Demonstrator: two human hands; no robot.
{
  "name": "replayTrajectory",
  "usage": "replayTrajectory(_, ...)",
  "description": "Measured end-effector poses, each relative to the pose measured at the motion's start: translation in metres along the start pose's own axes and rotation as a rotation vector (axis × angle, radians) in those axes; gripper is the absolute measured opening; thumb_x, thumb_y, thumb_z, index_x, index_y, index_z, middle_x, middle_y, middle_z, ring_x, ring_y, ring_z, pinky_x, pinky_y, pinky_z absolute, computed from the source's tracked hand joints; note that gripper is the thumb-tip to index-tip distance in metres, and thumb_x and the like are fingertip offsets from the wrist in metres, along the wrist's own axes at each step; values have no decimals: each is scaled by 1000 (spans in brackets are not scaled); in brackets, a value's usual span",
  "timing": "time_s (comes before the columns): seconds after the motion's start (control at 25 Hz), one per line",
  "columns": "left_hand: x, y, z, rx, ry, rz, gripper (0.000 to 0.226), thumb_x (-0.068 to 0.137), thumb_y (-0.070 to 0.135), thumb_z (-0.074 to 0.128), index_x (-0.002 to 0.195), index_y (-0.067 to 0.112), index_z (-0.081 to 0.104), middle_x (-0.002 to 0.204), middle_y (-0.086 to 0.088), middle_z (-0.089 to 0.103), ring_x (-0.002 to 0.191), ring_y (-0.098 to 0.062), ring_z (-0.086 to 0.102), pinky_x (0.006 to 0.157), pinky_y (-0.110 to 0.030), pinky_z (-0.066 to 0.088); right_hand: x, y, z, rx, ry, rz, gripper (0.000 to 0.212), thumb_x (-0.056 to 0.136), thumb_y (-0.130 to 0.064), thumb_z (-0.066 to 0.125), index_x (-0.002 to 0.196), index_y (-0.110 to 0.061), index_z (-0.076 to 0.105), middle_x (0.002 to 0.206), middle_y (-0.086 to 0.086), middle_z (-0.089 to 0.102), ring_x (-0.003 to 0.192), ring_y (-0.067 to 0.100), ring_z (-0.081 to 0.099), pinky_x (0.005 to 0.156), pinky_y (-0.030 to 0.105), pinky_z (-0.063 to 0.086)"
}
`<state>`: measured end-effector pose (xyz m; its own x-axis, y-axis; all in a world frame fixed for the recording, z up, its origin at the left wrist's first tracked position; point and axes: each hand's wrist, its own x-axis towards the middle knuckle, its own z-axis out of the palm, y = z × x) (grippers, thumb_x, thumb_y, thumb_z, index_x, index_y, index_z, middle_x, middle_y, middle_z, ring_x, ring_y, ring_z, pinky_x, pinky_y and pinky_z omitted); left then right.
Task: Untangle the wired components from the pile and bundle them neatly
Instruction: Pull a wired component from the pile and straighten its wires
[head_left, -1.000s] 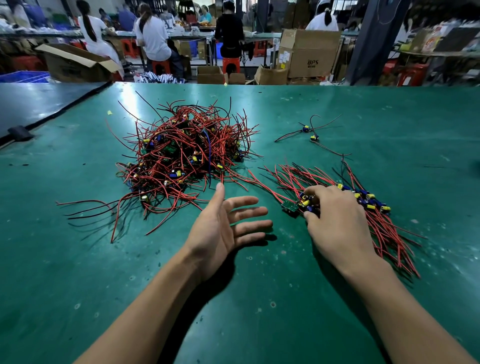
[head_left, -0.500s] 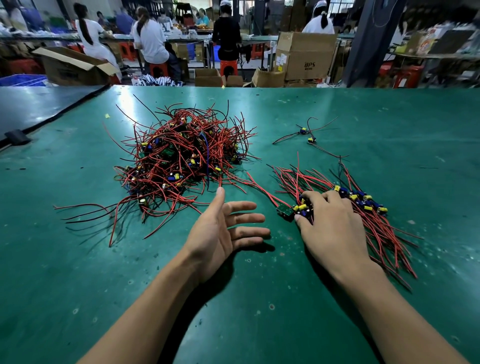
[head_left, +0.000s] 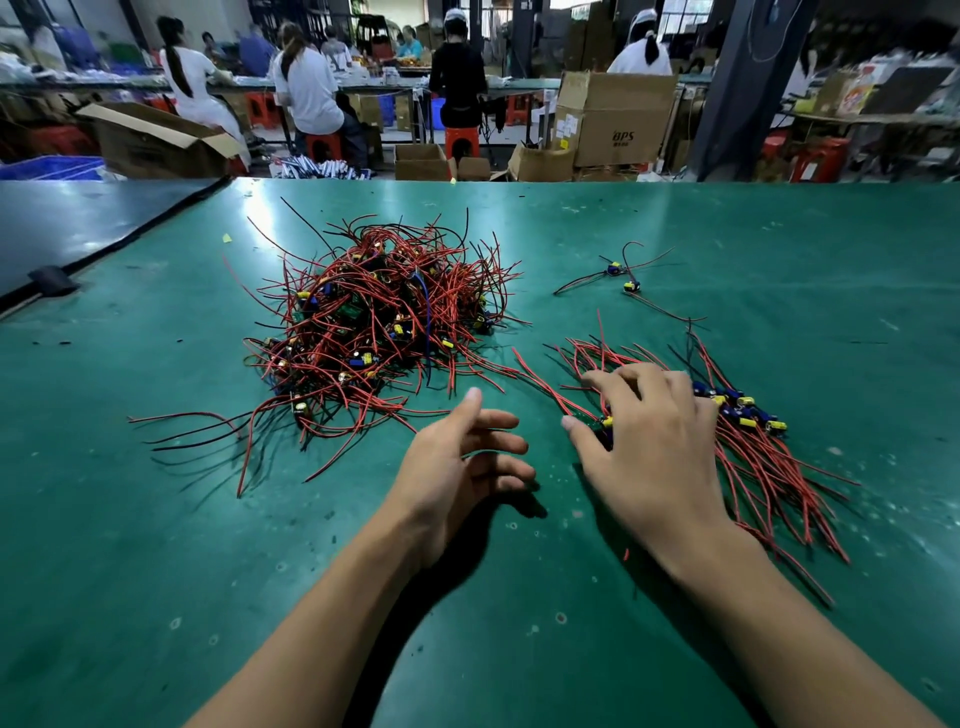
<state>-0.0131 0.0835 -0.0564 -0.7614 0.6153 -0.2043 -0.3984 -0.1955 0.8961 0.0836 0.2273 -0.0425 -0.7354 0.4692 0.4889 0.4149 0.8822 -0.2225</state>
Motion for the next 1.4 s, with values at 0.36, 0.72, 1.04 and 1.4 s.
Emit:
replayTrajectory(0.36,19,-12,-14,336,458,345,9,88,24,63,83,19,58,69,-4,60,62,-22,55,63,-44,47,41,-73,30,227,-353,-85,25,97,-33,54,115,-23,67,113,5,62,107,30,60,85,37,48)
replayTrajectory(0.72,16,-10,-10,168,391,297,11,94,13,55,84,13,51,58,-3,50,38,-19,44,41,-24,36,108,-104,94,183,-438,-60,45,96,-21,61,139,-16,51,136,10,56,121,33,56,94,40,48)
replayTrajectory(1.04,12,-9,-10,160,387,345,15,93,10,56,80,13,52,53,-6,48,39,-20,41,45,-27,34,97,-96,77,255,-517,-97,52,83,-9,65,134,-17,58,129,12,62,116,32,60,95,41,52)
replayTrajectory(1.4,10,-9,-11,312,449,374,9,89,9,60,84,16,57,64,5,58,52,-14,54,56,-30,47,28,-44,22,300,-549,-51,24,83,-29,70,104,-20,75,104,6,72,102,22,65,88,30,52)
